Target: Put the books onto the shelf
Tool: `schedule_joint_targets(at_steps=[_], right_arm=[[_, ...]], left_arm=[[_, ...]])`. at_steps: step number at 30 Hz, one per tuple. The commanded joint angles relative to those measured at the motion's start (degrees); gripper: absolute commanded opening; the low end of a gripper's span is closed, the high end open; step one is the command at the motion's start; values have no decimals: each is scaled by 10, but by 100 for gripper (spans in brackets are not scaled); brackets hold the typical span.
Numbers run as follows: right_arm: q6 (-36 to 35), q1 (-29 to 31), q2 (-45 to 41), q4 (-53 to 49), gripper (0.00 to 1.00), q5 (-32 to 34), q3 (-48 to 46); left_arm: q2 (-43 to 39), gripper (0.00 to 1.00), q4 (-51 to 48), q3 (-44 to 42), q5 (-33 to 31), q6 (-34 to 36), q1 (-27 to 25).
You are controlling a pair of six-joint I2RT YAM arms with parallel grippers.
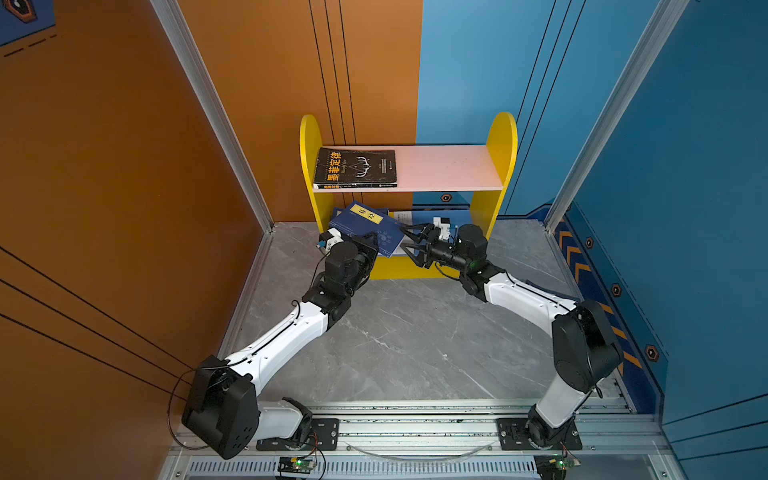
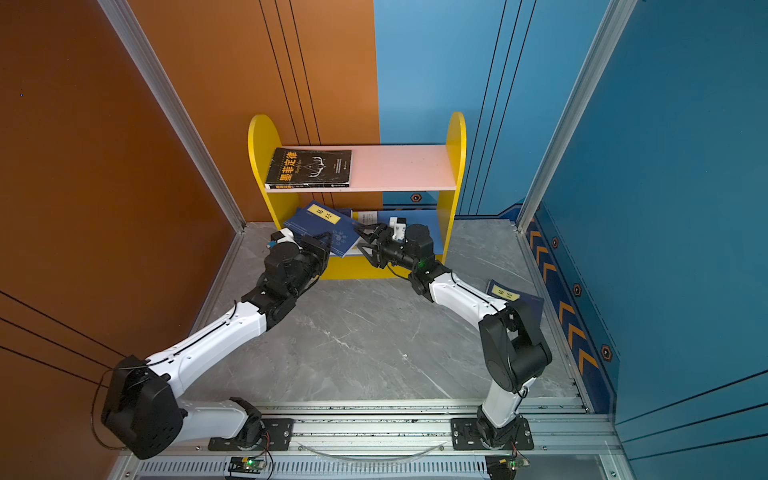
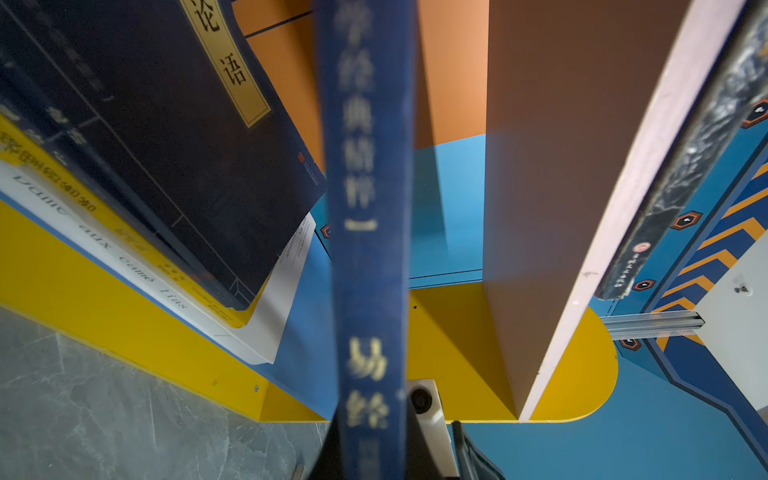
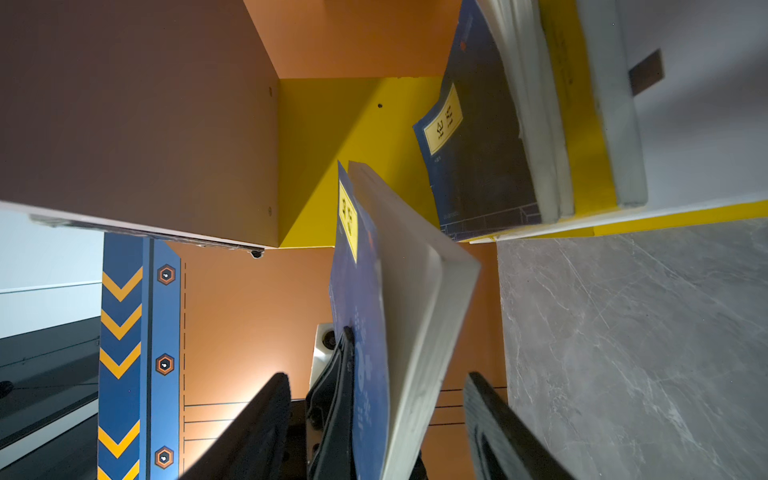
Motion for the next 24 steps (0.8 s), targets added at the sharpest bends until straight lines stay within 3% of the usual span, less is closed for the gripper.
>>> schedule_joint_targets(at_steps=[1, 5, 11, 21, 24], right_arm=[[-5, 11, 9, 15, 66, 11, 33], [-10, 25, 27, 7, 61, 14, 47], [-24, 32, 45, 4, 36, 29, 64], [-70, 14, 43, -53, 10, 26, 79], [-86, 7, 42, -73, 9, 19, 89]], left_arm=[[4, 1, 33, 42, -10, 9, 5], [21, 1, 39, 56, 2, 7, 13], [37, 3, 53, 56, 30, -10, 17], [34, 31, 42, 41, 122, -19, 64], [35, 42, 42, 41, 161, -18, 83]])
